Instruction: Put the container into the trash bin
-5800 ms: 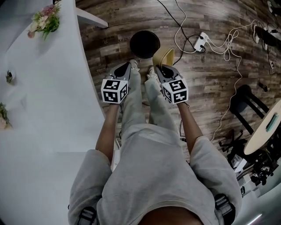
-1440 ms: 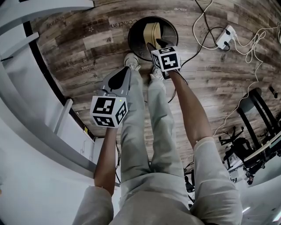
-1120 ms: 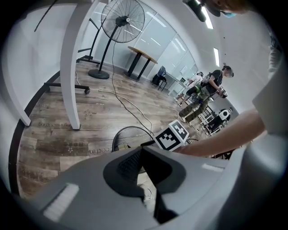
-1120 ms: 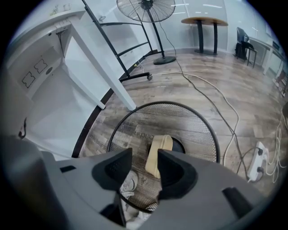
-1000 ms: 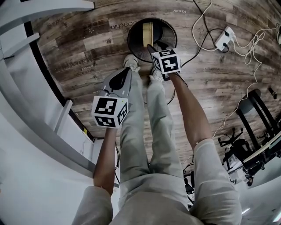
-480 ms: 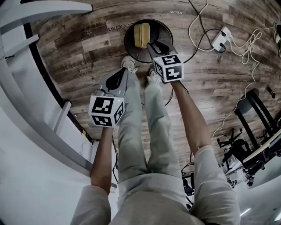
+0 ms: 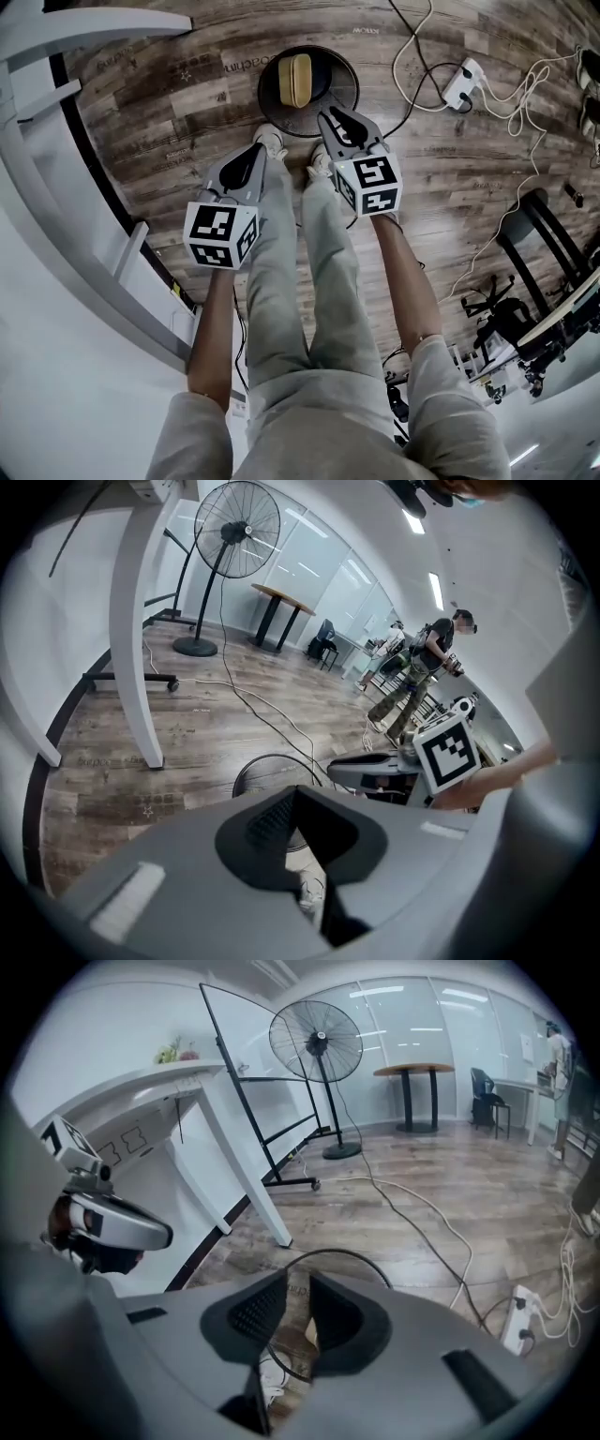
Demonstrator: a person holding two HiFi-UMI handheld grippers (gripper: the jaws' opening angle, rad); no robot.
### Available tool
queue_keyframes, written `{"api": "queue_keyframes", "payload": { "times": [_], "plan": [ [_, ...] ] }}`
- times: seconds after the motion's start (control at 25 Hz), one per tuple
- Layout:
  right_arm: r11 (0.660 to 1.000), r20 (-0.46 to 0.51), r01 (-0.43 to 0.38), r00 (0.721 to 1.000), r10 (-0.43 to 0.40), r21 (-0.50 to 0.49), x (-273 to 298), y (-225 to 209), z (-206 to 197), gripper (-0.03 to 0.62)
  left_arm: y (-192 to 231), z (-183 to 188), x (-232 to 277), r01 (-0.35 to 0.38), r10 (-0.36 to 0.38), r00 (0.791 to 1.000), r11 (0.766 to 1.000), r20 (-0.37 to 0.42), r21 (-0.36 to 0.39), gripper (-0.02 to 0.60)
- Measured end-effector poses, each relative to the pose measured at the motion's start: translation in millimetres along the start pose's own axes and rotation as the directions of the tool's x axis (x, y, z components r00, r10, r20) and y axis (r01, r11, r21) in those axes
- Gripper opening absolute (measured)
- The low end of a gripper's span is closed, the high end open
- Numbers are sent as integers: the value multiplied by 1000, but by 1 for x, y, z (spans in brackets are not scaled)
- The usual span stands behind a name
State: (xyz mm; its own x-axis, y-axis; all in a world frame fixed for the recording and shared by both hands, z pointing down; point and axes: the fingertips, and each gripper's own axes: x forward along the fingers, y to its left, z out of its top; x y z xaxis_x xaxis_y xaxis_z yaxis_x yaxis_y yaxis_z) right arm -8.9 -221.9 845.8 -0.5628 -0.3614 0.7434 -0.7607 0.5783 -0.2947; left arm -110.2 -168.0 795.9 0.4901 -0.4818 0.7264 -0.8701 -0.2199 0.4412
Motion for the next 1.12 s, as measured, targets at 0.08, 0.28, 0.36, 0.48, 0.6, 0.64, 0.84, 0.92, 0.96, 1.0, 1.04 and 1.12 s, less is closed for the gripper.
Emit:
{"api": "queue_keyframes", "payload": {
  "times": [0.08,0.28,0.36,0.48,0.6,0.64,0.84,0.92,0.96,1.0,1.04,1.12],
  "plan": [
    [1000,19,1,1000,-1,5,-13,4,3,87,-2,1,0,2,-2,1000,1000,1,7,11],
    [1000,58,11,998,-12,26,-42,13,9,81,-5,5,-1,6,-6,1000,1000,4,23,11],
    [999,71,14,997,-17,34,-51,17,10,77,-5,6,-1,7,-7,1000,1000,6,28,11],
    [999,86,21,996,-25,48,-63,20,13,70,-7,8,-1,12,-13,1000,999,10,31,11],
    [997,101,34,994,-40,63,-74,21,17,57,-10,10,0,21,-22,1000,999,11,41,11],
    [997,105,38,993,-45,62,-77,21,18,54,-12,10,-1,23,-23,1000,999,11,46,11],
    [998,107,57,992,-60,32,-92,18,19,24,-20,20,-4,20,-22,999,998,28,59,11],
    [997,107,62,992,-66,39,-98,15,20,18,-25,27,-6,17,-19,999,998,42,56,11],
    [997,108,66,992,-70,43,-100,14,21,15,-27,31,-7,17,-19,999,998,49,56,11],
    [997,111,69,991,-74,44,-103,13,23,15,-30,34,-8,17,-20,998,998,55,58,11],
    [996,115,73,990,-77,44,-105,12,25,15,-33,38,-9,19,-23,998,998,60,63,11],
    [996,122,77,989,-80,37,-111,12,30,15,-40,43,-14,22,-27,997,997,67,76,11]
  ]
}}
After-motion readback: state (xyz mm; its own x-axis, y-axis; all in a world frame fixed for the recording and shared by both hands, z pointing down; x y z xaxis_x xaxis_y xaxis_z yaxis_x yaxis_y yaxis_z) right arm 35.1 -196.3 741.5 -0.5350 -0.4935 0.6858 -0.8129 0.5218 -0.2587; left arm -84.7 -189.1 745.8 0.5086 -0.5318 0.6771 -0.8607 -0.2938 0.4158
